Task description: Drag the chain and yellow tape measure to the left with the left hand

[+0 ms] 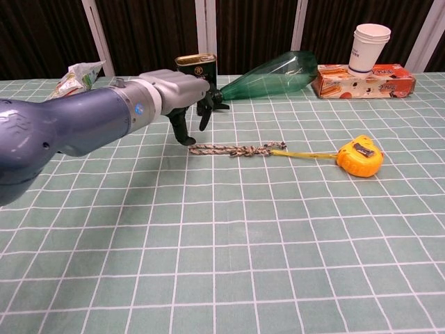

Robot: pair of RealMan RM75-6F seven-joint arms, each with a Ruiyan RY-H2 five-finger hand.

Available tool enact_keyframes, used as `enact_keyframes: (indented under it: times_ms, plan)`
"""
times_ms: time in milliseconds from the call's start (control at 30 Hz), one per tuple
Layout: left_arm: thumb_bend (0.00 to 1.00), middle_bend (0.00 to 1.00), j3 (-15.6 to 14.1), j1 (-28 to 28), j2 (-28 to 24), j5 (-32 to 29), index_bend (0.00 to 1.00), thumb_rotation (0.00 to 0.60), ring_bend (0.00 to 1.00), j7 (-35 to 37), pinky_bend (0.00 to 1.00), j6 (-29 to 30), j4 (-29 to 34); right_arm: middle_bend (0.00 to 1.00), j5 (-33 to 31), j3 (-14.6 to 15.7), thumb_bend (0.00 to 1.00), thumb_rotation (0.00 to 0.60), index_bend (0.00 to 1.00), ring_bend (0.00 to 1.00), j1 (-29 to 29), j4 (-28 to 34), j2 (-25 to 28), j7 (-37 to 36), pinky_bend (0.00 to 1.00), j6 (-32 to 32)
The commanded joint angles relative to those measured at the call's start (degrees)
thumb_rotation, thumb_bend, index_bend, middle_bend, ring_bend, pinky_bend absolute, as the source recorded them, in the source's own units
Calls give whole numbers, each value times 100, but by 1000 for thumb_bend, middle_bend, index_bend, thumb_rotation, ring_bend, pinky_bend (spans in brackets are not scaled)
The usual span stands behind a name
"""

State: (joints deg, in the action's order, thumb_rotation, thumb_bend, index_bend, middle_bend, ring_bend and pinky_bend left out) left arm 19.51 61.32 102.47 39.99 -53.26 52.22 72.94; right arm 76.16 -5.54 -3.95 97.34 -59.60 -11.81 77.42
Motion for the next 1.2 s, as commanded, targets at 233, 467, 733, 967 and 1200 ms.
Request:
enact_keyframes:
  times_ms: [233, 467, 733, 967, 1200]
  plan:
    - [392, 0, -142, 230, 387, -278, 539, 600, 0, 17, 0, -130, -589, 0, -42, -15, 184, 600, 0, 0, 19, 0, 27, -51, 0, -6]
    - [405, 0, -165, 296, 501, -292, 550, 600, 0, 147, 0, -150, -864, 0, -74, -20, 184, 600, 0, 0, 22, 9, 44, -72, 0, -36]
    - [421, 0, -225, 355, 562, -310, 560, 600, 0, 207, 0, -214, -1060, 0, -103, -31, 184, 600, 0, 0, 22, 19, 48, -75, 0, -56]
    - [437, 0, -278, 389, 574, -376, 557, 600, 0, 212, 0, -276, -1142, 0, -118, -35, 184, 600, 0, 0, 22, 38, 58, -96, 0, -77]
    - [453, 0, -321, 404, 583, -407, 550, 600, 0, 235, 0, -287, -1170, 0, -131, -39, 184, 600, 0, 0, 24, 46, 70, -117, 0, -95]
